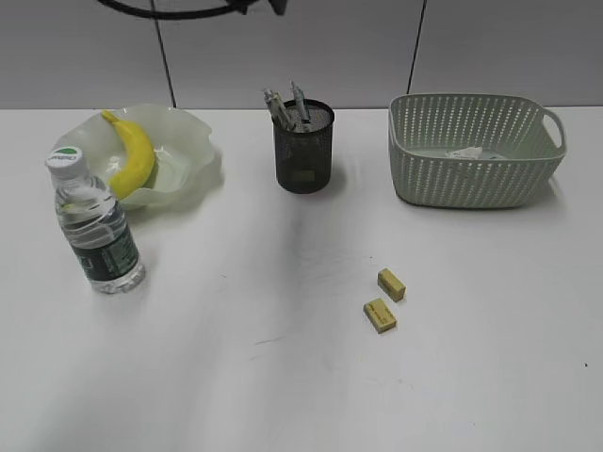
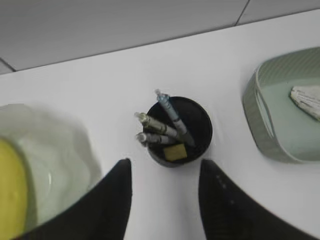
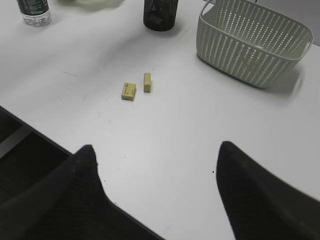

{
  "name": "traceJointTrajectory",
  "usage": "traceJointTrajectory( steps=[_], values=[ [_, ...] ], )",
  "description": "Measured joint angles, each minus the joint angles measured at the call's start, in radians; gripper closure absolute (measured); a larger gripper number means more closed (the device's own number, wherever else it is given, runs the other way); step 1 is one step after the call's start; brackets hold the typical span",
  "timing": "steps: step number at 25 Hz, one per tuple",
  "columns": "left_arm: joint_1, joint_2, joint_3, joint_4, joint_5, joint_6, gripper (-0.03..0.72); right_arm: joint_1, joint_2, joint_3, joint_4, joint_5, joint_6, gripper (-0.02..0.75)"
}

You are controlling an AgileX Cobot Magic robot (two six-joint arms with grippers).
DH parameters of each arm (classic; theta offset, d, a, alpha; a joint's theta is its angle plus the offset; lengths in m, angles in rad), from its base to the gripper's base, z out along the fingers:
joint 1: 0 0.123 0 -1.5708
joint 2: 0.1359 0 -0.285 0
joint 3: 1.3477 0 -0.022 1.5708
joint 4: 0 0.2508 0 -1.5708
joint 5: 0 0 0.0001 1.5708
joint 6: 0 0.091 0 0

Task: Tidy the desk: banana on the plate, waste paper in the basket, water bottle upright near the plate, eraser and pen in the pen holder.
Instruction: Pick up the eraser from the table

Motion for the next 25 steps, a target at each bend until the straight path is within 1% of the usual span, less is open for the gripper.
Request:
traceJointTrajectory(
  steps=[3, 7, 9, 11, 13, 17, 25],
  values=[
    [-0.003, -0.068, 0.003, -0.015, 0.054, 0.047, 0.356, 0.000, 0.000, 0.000, 0.000, 0.000, 0.000, 0.156],
    [-0.019, -0.180, 0.013, -0.104, 0.061, 0.094, 0.356, 0.000, 0.000, 0.000, 0.000, 0.000, 0.000, 0.156],
    [-0.037, -0.241, 0.028, -0.115, 0.063, 0.117, 0.356, 0.000, 0.000, 0.000, 0.000, 0.000, 0.000, 0.156],
    [-0.055, -0.304, 0.058, -0.116, 0.063, 0.139, 0.356, 0.000, 0.000, 0.000, 0.000, 0.000, 0.000, 0.156],
    [-0.065, -0.375, 0.114, -0.112, 0.062, 0.149, 0.356, 0.000, 0.000, 0.000, 0.000, 0.000, 0.000, 0.156],
    [-0.067, -0.523, 0.322, -0.082, 0.063, 0.153, 0.356, 0.000, 0.000, 0.000, 0.000, 0.000, 0.000, 0.156],
    [-0.067, -0.878, 0.851, -0.073, 0.064, 0.154, 0.356, 0.000, 0.000, 0.000, -0.003, 0.000, 0.000, 0.156]
  ],
)
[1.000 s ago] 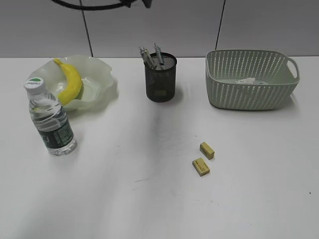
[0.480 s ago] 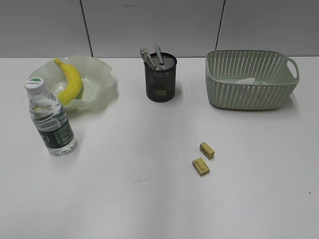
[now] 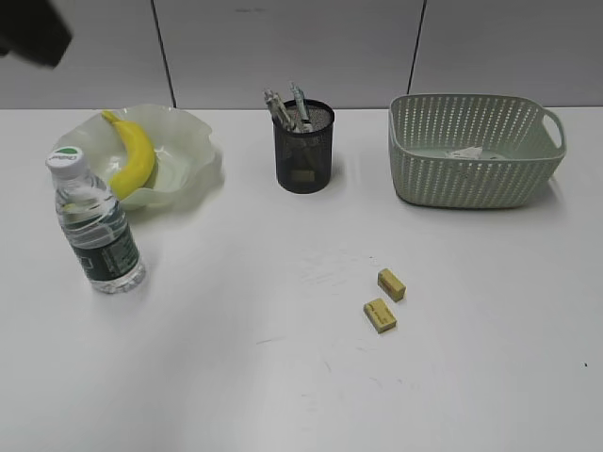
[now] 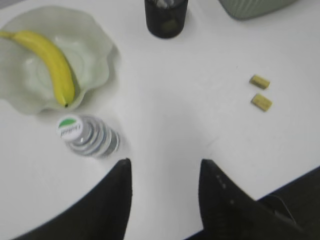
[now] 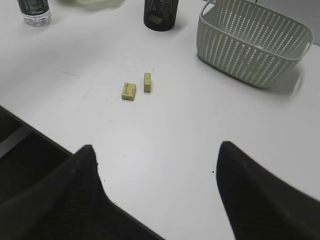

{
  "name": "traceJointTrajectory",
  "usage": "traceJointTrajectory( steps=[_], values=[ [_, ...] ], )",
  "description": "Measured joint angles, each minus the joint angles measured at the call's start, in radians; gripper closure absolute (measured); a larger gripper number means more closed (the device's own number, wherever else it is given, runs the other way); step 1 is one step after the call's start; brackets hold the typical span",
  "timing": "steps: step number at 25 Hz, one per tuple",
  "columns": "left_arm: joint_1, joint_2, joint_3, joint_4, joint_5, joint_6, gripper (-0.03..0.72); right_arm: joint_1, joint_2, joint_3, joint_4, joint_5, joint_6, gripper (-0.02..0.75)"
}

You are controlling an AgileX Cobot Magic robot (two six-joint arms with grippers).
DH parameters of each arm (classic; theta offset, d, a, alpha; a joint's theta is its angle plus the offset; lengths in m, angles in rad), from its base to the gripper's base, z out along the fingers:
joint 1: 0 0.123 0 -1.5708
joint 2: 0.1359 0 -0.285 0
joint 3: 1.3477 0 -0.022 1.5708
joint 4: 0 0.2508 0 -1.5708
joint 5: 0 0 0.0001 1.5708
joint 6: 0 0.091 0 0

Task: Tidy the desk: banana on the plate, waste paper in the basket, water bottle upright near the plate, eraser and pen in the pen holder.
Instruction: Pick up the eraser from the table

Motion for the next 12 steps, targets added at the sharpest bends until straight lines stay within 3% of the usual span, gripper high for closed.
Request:
traceJointTrajectory(
  steps=[5, 12],
  values=[
    [0.000, -0.274, 0.316, -0.005, 0.001, 0.000, 0.356, 0.000, 0.068, 0.000, -0.009, -0.001, 0.000, 0.156],
    [0.000, -0.746, 0.650, -0.006, -0.088, 0.000, 0.356, 0.000, 0.315, -0.027, -0.009, -0.069, -0.033, 0.156]
  ],
)
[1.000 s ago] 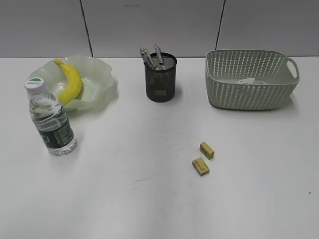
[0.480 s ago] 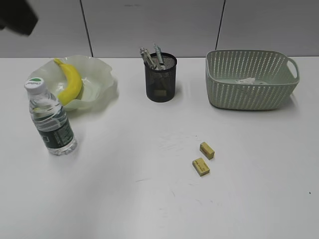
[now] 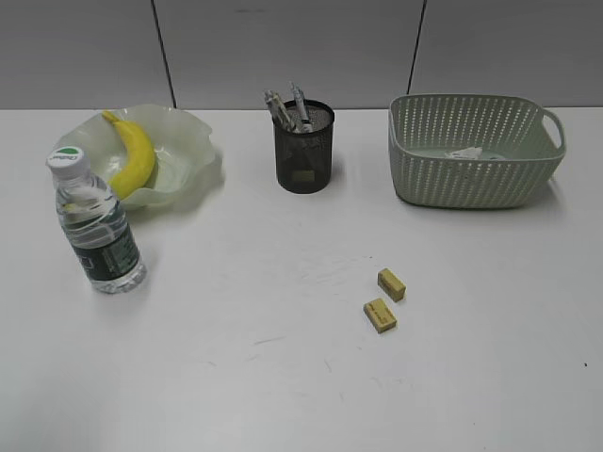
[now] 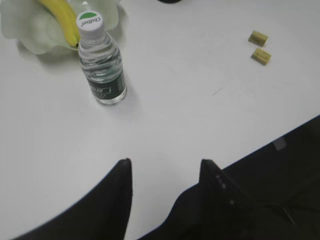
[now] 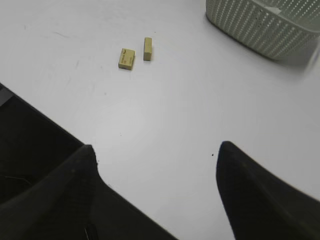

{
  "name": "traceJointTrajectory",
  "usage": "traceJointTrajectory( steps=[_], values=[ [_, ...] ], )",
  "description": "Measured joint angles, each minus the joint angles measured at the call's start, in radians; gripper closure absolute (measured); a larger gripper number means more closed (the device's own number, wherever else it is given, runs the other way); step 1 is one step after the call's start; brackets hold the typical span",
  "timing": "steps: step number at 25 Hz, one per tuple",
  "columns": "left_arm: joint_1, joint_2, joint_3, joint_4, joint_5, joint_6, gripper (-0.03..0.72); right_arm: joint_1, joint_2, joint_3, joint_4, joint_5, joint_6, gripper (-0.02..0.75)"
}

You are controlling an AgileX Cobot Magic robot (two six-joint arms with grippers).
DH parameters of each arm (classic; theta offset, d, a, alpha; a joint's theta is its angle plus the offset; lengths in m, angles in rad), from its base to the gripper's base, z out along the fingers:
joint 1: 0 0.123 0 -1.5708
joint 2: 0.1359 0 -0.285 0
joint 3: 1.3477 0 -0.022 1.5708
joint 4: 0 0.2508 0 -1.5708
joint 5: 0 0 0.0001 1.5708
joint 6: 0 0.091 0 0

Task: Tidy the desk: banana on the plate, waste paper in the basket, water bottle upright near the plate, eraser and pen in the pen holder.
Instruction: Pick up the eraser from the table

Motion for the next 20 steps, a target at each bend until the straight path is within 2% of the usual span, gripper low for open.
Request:
traceJointTrajectory(
  steps=[5, 9, 20],
  values=[
    [0.000, -0.291, 0.159, 0.000, -0.067, 0.001, 0.356, 0.000, 0.229, -0.057, 0.000, -0.123, -0.026, 0.156],
    [0.000, -0.428, 0.254, -0.001, -0.069, 0.006, 0.358, 0.000, 0.441, -0.146, 0.000, -0.179, -0.028, 0.156],
    [0.000, -0.527, 0.270, -0.006, -0.063, 0.020, 0.378, 0.000, 1.004, -0.503, 0.026, -0.188, -0.029, 0.156]
  ],
)
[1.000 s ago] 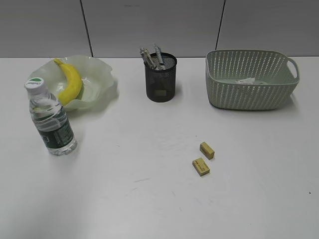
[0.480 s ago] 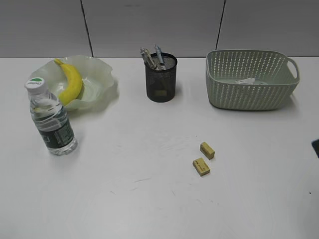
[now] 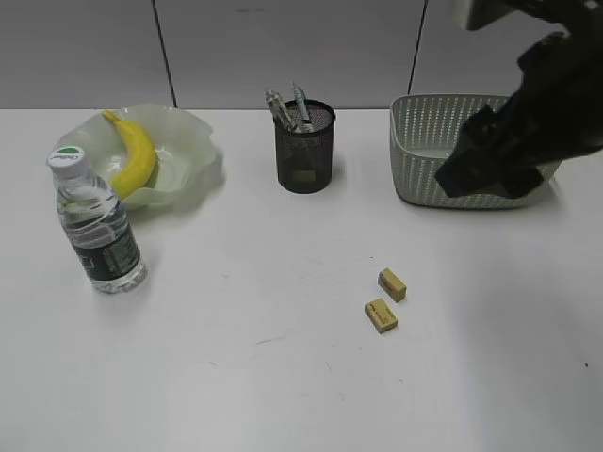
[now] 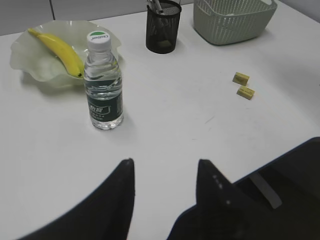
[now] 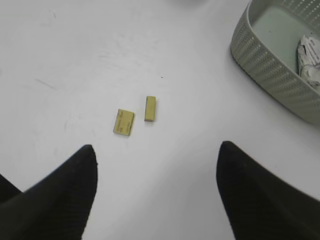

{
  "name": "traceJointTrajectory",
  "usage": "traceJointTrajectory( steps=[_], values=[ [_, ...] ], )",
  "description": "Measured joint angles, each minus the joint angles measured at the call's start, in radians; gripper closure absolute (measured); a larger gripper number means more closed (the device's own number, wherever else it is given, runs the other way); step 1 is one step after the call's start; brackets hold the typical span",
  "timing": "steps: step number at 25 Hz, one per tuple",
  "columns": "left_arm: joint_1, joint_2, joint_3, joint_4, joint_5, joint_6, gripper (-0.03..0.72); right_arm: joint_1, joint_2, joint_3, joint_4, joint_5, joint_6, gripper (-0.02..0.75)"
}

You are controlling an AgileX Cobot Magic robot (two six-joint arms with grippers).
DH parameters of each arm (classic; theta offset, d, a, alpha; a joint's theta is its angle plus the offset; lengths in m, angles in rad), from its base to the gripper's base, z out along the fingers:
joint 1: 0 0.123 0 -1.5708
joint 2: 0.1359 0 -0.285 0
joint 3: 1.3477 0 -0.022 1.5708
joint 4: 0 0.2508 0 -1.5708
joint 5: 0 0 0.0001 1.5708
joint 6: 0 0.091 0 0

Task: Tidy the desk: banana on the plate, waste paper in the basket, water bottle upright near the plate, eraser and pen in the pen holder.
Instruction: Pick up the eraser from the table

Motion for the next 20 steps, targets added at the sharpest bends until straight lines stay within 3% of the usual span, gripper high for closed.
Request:
traceJointTrajectory(
  steps=[7, 10, 13, 20],
  values=[
    [0.000, 0.000, 0.001, -0.003, 0.000, 0.001, 0.379, 0.007, 0.254, -0.155, 0.004, 0.032, -0.001, 0.160],
    [0.000, 0.000, 0.001, -0.003, 0.000, 0.001, 0.379, 0.028, 0.352, -0.201, -0.020, 0.060, -0.001, 0.203],
    [0.000, 0.000, 0.001, -0.003, 0.000, 0.001, 0.379, 0.063, 0.437, -0.226, -0.069, 0.069, -0.001, 0.253],
    [0.000, -0.001, 0.001, -0.003, 0.000, 0.001, 0.379, 0.088, 0.585, -0.236, -0.095, 0.084, 0.014, 0.269]
  ],
)
